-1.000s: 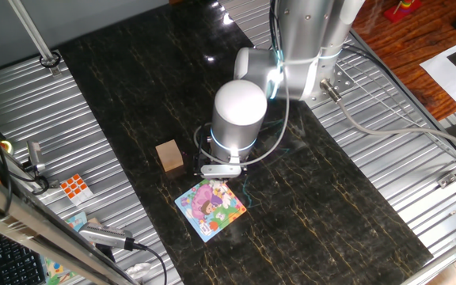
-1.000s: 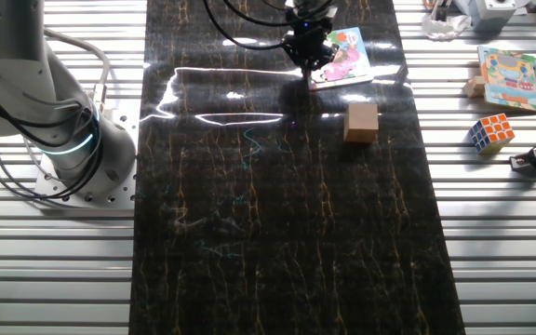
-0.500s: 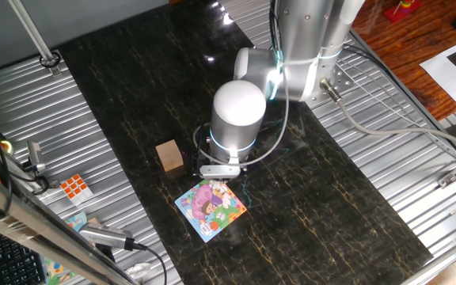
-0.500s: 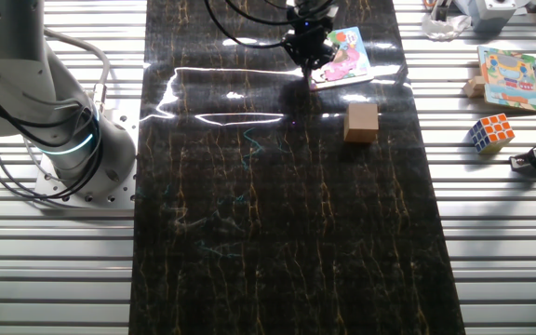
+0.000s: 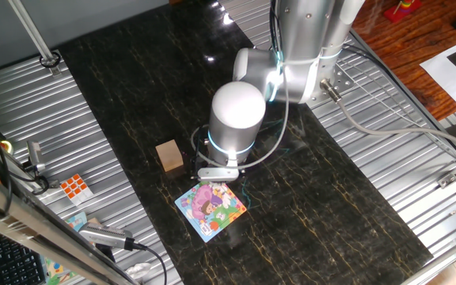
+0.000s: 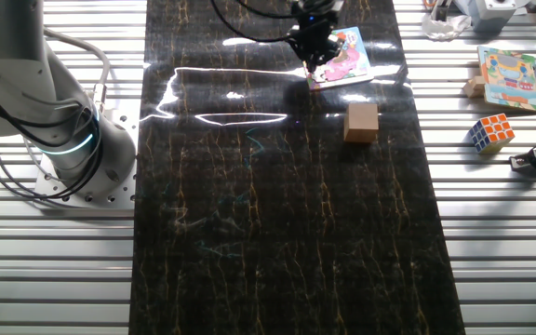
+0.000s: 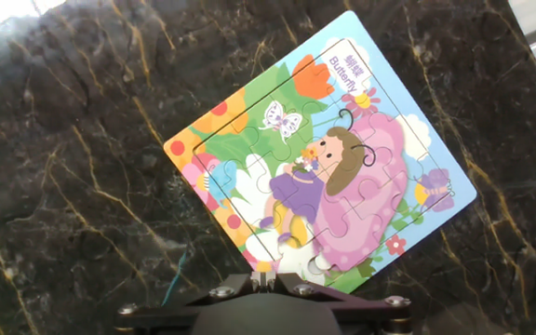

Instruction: Assemble one piece of a puzzle

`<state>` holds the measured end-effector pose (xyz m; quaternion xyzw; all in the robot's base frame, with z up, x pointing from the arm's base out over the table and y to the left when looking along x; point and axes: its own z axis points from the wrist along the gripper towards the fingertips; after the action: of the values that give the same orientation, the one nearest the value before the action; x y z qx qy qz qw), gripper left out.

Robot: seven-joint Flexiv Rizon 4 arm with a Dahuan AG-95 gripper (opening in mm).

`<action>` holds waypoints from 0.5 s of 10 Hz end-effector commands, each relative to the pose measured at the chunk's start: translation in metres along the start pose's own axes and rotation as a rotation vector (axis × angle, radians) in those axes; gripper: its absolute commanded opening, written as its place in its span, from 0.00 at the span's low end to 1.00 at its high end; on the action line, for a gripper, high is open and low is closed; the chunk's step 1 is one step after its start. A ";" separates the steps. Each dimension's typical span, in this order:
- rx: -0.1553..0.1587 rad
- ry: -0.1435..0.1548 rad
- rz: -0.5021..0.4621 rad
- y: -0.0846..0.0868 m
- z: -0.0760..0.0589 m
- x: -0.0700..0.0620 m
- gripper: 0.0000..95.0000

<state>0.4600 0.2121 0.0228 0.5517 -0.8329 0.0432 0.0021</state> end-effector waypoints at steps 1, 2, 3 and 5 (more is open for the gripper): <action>0.006 -0.006 -0.002 -0.003 0.002 0.001 0.00; 0.005 -0.010 -0.003 -0.005 0.003 0.003 0.00; 0.003 -0.015 -0.005 -0.008 0.005 0.005 0.00; 0.002 -0.013 -0.003 -0.013 0.003 0.004 0.00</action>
<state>0.4714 0.2026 0.0216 0.5535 -0.8319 0.0408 -0.0029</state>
